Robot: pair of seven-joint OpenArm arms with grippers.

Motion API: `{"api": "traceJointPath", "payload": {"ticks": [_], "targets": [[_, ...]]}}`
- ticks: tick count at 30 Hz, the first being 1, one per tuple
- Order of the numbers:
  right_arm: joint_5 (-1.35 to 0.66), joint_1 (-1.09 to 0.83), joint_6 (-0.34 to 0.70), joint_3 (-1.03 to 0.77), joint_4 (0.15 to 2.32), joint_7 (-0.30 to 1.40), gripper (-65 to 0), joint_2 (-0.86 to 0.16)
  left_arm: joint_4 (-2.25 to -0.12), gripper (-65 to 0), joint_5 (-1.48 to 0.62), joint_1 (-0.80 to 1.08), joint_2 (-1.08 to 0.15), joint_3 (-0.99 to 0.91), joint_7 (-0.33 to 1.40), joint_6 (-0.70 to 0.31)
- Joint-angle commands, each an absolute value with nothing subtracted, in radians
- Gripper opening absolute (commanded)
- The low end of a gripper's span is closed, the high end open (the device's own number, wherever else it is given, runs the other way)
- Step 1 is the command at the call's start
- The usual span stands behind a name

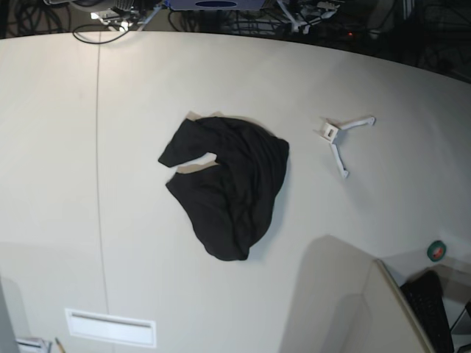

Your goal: Layout the t-shirt on the table in an organized manner, then fold the t-shirt properly

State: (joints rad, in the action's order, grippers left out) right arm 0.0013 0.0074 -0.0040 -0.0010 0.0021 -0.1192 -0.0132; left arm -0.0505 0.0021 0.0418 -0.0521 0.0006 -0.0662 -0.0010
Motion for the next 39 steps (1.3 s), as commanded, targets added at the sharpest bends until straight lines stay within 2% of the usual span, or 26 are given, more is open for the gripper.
{"api": "traceJointPath", "payload": {"ticks": [1,29,39], "targets": [[-0.001,0.008,-0.007,-0.004,0.0,-0.122,-65.0,-0.013,-0.051,-64.7,0.001,0.044,-0.048,-0.001,-0.068,0.001],[0.001,0.015,-0.007,-0.002,0.001,-0.122,-65.0,-0.004,-0.051,-64.8,0.012,0.042,-0.027,0.01,-0.064,0.001],[0.004,-0.002,-0.004,0.002,0.001,-0.153,-65.0,-0.007,-0.097,-65.0,0.013,0.096,-0.028,0.012,-0.108,-0.002]]}}
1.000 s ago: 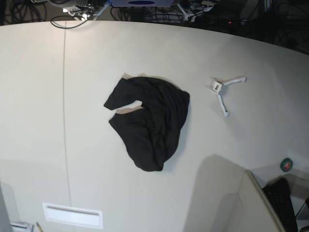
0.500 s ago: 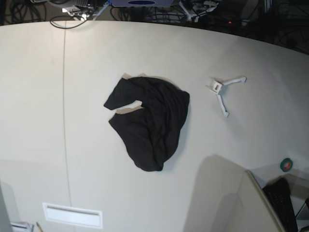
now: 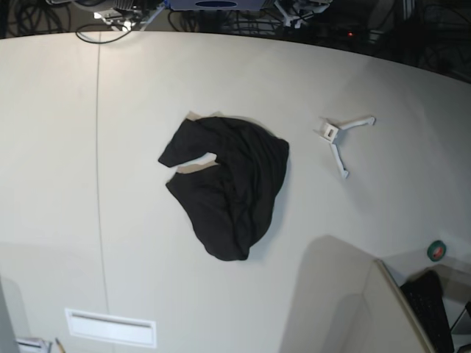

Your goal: Layout the t-shirt on the table in an organized manner, then fold the t-shirt properly

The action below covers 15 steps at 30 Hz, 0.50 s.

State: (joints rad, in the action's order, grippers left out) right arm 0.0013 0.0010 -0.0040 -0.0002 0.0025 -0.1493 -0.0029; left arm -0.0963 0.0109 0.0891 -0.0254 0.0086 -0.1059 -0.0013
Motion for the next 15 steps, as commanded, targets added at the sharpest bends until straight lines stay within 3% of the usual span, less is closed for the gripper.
{"api": "traceJointPath", "payload": {"ticks": [1,5,15], "targets": [[0.004,-0.013,-0.004,0.004,0.001,-0.191,-65.0,-0.007,-0.111,-65.0,0.013,0.111,-0.03,0.013,-0.134,-0.002],[0.005,-0.067,-0.004,0.004,0.001,-0.334,-65.0,-0.025,-0.125,-65.0,0.071,0.142,-0.03,0.012,-0.193,-0.002],[0.005,-0.163,0.022,0.004,0.0,-0.512,-64.8,-0.053,-0.131,-64.8,0.107,0.231,-0.03,0.001,-0.374,-0.002]]}}
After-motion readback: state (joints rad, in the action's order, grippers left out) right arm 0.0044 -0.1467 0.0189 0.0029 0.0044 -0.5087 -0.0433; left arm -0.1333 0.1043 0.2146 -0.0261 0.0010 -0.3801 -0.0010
